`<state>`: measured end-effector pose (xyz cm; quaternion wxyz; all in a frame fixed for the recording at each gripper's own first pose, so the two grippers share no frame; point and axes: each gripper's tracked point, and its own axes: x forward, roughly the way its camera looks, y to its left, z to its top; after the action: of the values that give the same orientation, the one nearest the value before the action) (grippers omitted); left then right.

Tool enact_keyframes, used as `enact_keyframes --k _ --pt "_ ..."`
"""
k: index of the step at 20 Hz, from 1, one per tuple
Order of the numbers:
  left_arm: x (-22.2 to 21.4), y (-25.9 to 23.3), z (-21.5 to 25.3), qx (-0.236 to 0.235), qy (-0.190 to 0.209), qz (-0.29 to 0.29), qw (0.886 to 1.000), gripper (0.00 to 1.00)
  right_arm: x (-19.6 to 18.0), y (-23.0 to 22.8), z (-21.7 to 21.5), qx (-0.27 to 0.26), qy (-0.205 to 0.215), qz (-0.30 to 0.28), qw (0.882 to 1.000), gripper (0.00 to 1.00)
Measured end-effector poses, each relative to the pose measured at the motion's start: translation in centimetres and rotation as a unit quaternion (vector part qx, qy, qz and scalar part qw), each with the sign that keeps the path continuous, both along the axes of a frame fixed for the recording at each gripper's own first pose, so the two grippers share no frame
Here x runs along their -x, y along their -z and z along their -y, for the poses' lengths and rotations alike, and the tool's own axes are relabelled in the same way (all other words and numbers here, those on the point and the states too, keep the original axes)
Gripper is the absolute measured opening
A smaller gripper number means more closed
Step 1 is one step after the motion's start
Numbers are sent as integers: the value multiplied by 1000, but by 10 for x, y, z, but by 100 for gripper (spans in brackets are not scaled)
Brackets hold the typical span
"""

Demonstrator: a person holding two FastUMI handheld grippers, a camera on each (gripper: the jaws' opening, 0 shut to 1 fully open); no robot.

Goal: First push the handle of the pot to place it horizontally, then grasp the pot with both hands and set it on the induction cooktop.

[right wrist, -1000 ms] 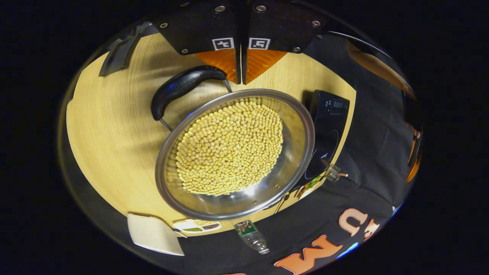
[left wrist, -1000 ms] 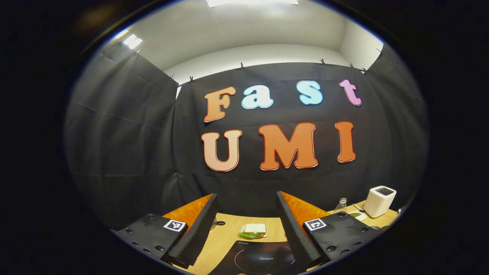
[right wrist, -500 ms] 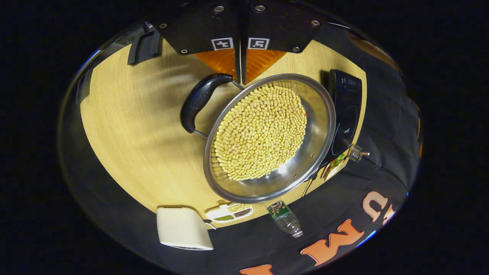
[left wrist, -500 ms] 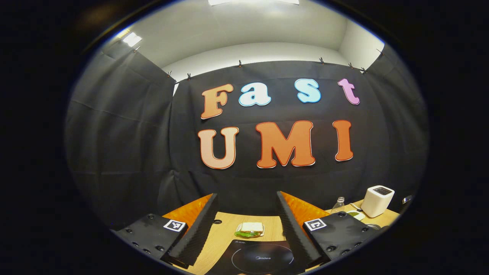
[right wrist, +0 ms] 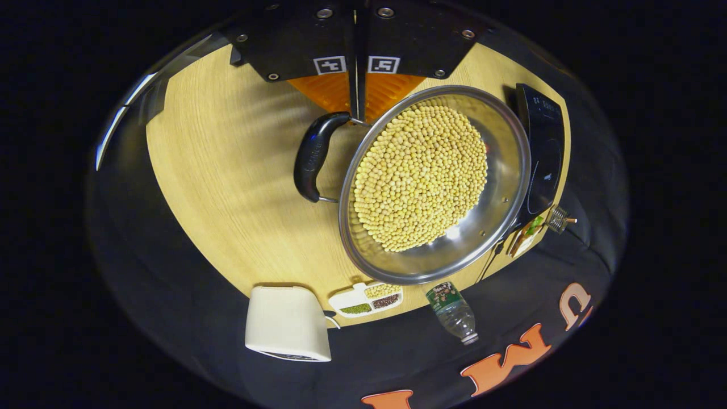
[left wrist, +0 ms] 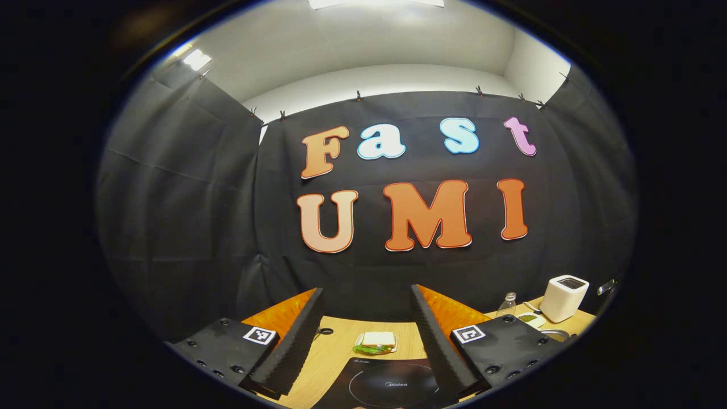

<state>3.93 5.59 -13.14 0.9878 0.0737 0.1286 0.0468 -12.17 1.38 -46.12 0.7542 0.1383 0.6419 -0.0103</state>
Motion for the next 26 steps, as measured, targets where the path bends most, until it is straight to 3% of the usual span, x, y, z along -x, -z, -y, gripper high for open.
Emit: enact_keyframes --k 6,19,26 --pt "-2 3 6 32 17 -2 999 96 -28 6 24 50 8 8 999 0" --pt "-3 10 14 64 30 -15 997 98 -83 18 50 56 33 23 998 0" --pt "0 35 14 91 26 -42 995 98 -94 24 53 77 -4 34 996 0"
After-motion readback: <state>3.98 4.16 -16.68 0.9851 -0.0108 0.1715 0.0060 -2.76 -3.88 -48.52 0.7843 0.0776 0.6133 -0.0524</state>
